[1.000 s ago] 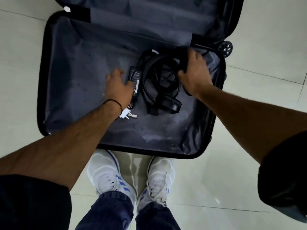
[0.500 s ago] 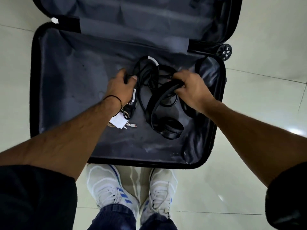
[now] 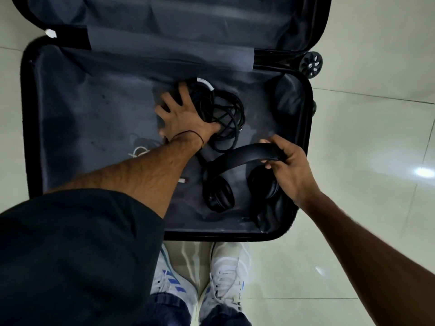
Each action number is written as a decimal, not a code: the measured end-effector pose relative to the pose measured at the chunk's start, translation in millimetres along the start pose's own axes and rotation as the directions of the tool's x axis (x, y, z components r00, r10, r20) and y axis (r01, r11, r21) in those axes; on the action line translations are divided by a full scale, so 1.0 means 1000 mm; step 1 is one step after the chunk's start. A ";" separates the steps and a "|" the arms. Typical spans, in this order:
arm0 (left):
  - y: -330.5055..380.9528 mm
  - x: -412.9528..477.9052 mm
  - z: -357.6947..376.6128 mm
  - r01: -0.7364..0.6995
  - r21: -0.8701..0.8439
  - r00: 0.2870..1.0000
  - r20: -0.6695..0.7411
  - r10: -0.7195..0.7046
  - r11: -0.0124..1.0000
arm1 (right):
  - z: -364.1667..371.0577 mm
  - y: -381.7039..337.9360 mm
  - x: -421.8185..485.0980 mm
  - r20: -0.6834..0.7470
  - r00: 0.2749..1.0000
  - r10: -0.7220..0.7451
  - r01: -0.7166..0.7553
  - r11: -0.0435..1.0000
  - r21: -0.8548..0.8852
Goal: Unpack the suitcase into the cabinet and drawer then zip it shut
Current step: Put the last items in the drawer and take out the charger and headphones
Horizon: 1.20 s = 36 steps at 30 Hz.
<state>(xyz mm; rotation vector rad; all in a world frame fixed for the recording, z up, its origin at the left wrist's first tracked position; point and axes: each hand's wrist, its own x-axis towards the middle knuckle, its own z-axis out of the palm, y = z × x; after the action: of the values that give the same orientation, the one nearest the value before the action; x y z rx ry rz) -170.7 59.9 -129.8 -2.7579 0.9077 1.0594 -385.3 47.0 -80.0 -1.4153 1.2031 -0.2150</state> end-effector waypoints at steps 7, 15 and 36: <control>-0.026 0.008 0.000 -0.188 -0.100 0.975 -0.141 0.173 0.977 | 0.001 -0.007 -0.005 -0.007 1.000 0.025 -0.025 0.999 -0.031; -0.063 -0.018 -0.072 -0.238 -0.506 0.960 -0.250 0.124 0.829 | 0.005 -0.042 -0.031 -0.032 0.999 0.005 -0.007 0.999 -0.052; -0.149 -0.222 -0.320 -0.294 -0.687 0.923 -0.384 0.012 0.665 | 0.003 -0.312 -0.120 0.071 0.992 -0.100 0.106 0.992 -0.073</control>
<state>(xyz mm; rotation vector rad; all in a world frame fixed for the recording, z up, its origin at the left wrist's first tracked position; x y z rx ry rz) -30.9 216.5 229.9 -3.7102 0.9067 1.1827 -274.8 62.8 235.0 -1.5416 1.0946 -0.1934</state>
